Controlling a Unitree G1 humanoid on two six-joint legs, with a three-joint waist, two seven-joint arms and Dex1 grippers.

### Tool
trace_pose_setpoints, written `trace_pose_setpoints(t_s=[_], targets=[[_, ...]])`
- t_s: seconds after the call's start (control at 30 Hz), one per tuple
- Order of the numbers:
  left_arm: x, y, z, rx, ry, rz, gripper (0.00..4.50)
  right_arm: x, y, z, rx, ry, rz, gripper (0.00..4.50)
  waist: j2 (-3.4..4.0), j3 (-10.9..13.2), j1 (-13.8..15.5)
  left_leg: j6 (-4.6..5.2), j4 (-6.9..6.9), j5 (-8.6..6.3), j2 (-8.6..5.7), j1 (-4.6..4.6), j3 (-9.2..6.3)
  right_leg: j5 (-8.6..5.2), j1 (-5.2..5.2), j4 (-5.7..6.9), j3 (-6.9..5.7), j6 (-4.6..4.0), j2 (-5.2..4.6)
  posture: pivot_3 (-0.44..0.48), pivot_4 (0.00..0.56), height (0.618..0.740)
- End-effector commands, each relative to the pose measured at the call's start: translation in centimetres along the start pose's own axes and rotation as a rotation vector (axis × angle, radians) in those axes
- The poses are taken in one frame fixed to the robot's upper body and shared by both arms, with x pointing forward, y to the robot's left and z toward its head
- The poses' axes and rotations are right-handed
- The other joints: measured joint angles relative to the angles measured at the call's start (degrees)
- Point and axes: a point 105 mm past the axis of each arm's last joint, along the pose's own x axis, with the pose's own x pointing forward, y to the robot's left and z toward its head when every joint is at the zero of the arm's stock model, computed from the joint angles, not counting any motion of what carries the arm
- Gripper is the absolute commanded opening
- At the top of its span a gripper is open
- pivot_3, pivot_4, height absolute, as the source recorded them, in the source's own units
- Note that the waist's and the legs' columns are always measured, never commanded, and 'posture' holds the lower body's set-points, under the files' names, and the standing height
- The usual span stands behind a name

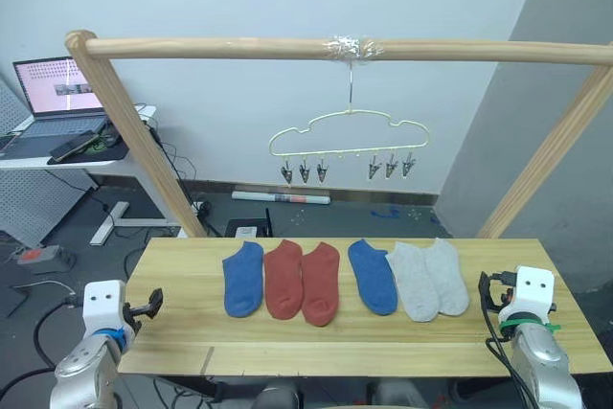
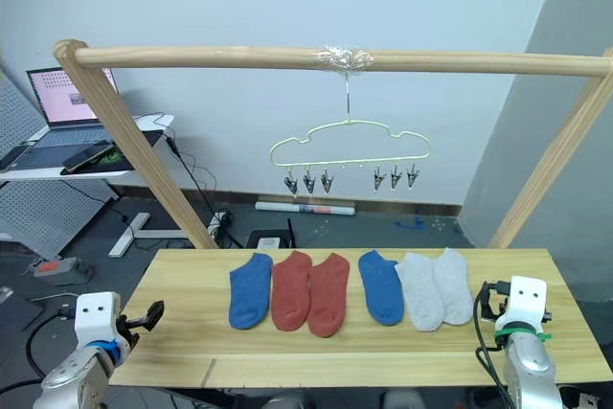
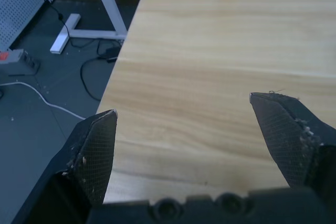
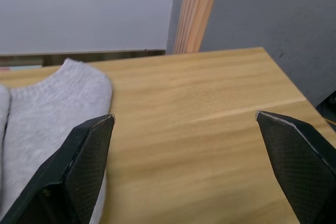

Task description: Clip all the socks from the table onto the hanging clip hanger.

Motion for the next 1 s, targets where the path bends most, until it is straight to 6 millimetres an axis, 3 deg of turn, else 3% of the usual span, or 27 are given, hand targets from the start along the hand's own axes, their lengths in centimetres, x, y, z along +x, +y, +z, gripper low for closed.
trace_pose_setpoints(t_s=[0.03, 0.17, 0.37, 0.47, 0.57, 0.73, 0.83, 0.97, 1.0], targets=[[0.2, -0.1, 1.6, 0.008, -0.061, 0.004, 4.49, 0.3, -0.6, 1.3, -0.004, -0.055, -0.02, 4.5, 0.19, -0.1, 0.0, 0.0, -0.01, 0.0, 0.01, 0.0, 0.05, -0.01, 0.06, 0.01, 0.03, -0.02, 0.0, -0.028, 0.005, 0.74], [-0.2, -0.2, 1.2, 0.036, -0.058, -0.003, 4.49, 0.4, -0.3, 1.8, -0.019, -0.069, 0.003, 4.5, 0.22, -0.2, -0.1, -0.01, -0.02, -0.01, 0.02, 0.0, 0.26, -0.02, 0.02, -0.01, 0.22, -0.02, 0.02, -0.032, 0.0, 0.74], [-0.5, -3.1, 2.5, 0.168, -0.12, -0.105, 4.49, 0.6, 1.3, 4.3, -0.102, -0.162, 0.121, 4.5, 0.19, -0.2, -0.1, -0.03, 0.0, -0.02, -0.02, 0.04, 0.47, 0.0, 0.0, -0.02, 0.5, 0.0, 0.02, -0.024, 0.0, 0.74], [-1.5, -6.1, 4.6, 0.163, -0.205, -0.194, 4.49, 0.4, 4.5, 5.8, -0.146, -0.185, 0.336, 4.5, 0.21, -0.2, -0.1, -0.03, 0.01, -0.02, 0.02, 0.05, 0.45, 0.0, 0.01, 0.01, 0.48, 0.0, 0.05, -0.036, 0.0, 0.74], [-2.8, -9.5, 6.6, 0.045, -0.286, -0.306, 4.49, -0.3, 7.7, 7.2, -0.203, -0.215, 0.556, 4.5, 0.2, -0.2, -0.2, -0.03, 0.02, -0.02, 0.03, 0.06, 0.49, 0.0, 0.03, 0.0, 0.51, 0.01, 0.05, -0.048, 0.0, 0.74], [-5.0, -15.1, 10.3, 0.008, -0.432, -0.474, 4.49, -2.2, 11.5, 11.6, -0.119, -0.323, 0.821, 4.5, 0.15, -0.2, -0.1, -0.02, 0.03, -0.02, 0.04, 0.03, 0.48, 0.06, 0.02, -0.02, 0.5, 0.11, 0.1, -0.056, 0.0, 0.74], [-5.6, -17.9, 12.4, 0.025, -0.507, -0.547, 3.62, -3.6, 13.7, 14.3, -0.118, -0.382, 0.956, 4.5, 0.13, -0.1, -0.1, -0.02, 0.05, -0.02, 0.03, 0.03, 0.49, 0.06, 0.02, -0.02, 0.51, 0.11, 0.12, -0.06, 0.0, 0.74], [-4.8, -20.0, 13.6, 0.012, -0.523, -0.563, 2.38, -5.2, 15.7, 16.5, -0.112, -0.424, 1.078, 4.5, 0.09, -0.2, -0.1, -0.02, 0.11, -0.01, 0.03, 0.07, 0.49, 0.07, 0.09, -0.02, 0.5, 0.11, 0.14, -0.073, 0.0, 0.74], [-4.7, -20.5, 13.7, 0.022, -0.529, -0.575, 2.38, -5.3, 16.0, 16.8, -0.124, -0.432, 1.092, 4.5, 0.06, -0.2, -0.2, -0.02, 0.11, -0.01, 0.02, 0.06, 0.5, 0.08, 0.09, -0.03, 0.5, 0.13, 0.14, -0.075, 0.0, 0.74]])
